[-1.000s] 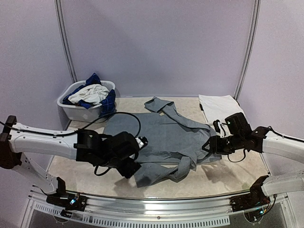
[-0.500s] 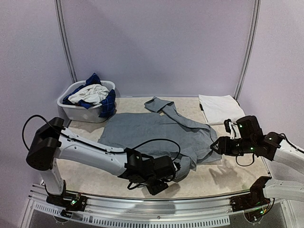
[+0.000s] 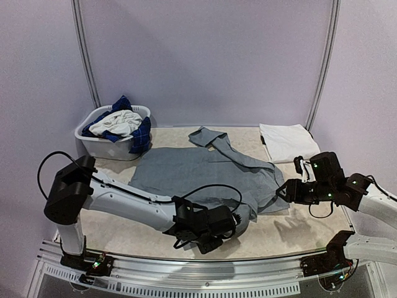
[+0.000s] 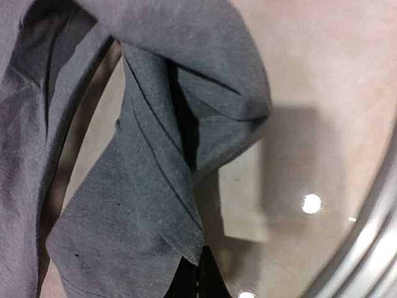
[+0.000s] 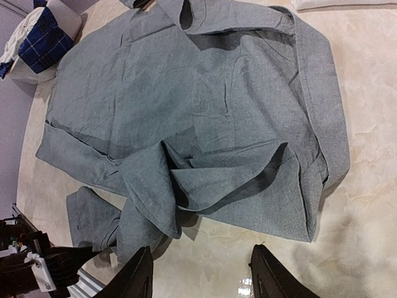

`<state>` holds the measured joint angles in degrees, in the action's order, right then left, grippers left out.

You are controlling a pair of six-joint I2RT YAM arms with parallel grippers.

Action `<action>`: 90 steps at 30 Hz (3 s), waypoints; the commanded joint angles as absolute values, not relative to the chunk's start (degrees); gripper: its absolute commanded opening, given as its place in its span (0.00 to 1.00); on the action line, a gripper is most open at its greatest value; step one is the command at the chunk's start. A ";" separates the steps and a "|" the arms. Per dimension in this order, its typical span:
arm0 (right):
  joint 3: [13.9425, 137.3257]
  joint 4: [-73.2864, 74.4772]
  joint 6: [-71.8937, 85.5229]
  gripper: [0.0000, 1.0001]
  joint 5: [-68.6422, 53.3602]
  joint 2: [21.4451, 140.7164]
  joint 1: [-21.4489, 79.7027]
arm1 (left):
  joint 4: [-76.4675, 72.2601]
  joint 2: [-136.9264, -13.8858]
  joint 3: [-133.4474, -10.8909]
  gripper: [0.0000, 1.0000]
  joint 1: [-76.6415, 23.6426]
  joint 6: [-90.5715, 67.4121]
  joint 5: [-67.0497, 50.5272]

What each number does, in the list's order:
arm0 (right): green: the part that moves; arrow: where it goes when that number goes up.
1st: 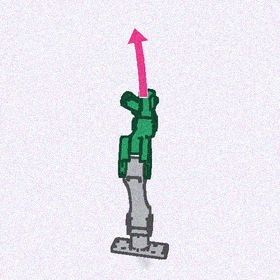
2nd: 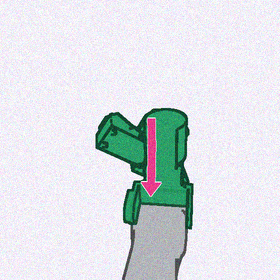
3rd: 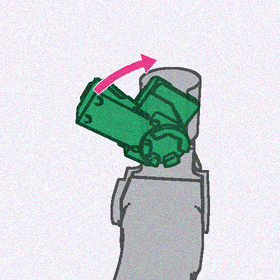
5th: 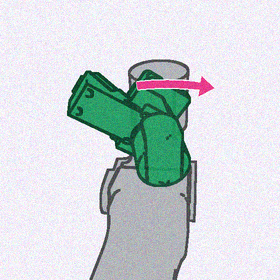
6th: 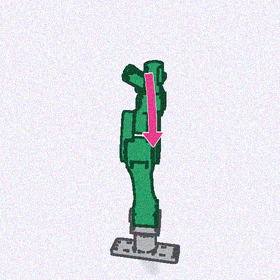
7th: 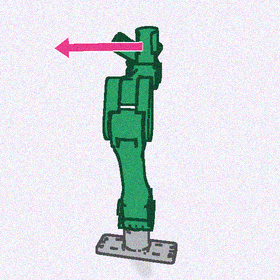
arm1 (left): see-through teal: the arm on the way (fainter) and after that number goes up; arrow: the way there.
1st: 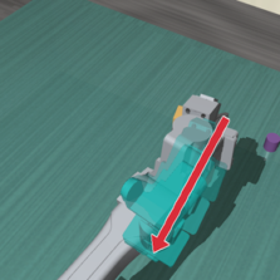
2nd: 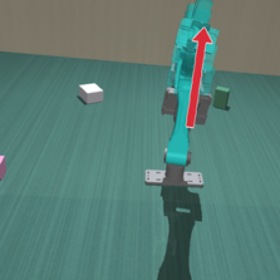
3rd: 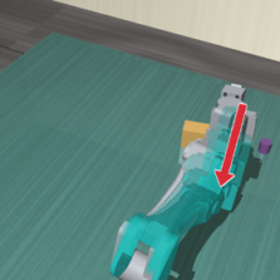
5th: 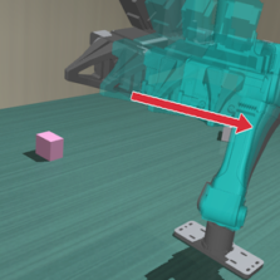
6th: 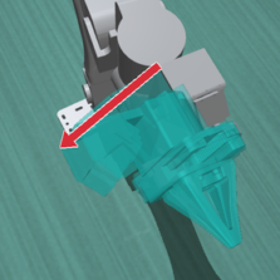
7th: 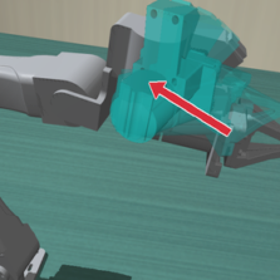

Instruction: Fold and stack the mixed laundry pile

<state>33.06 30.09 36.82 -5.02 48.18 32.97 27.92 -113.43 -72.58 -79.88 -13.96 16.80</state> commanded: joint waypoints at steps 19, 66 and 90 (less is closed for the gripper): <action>32.15 27.43 36.70 0.54 -5.69 49.52 33.19 | 12.35 -97.77 -73.06 0.00 -66.98 -33.59 -14.76; 35.21 -1.41 37.20 0.38 -15.66 84.50 34.99 | 29.66 -113.45 -82.53 0.70 -75.91 -17.52 25.45; 33.47 9.53 38.32 0.37 -3.29 84.89 32.90 | 28.55 -121.41 -85.06 0.68 -75.85 -17.38 28.71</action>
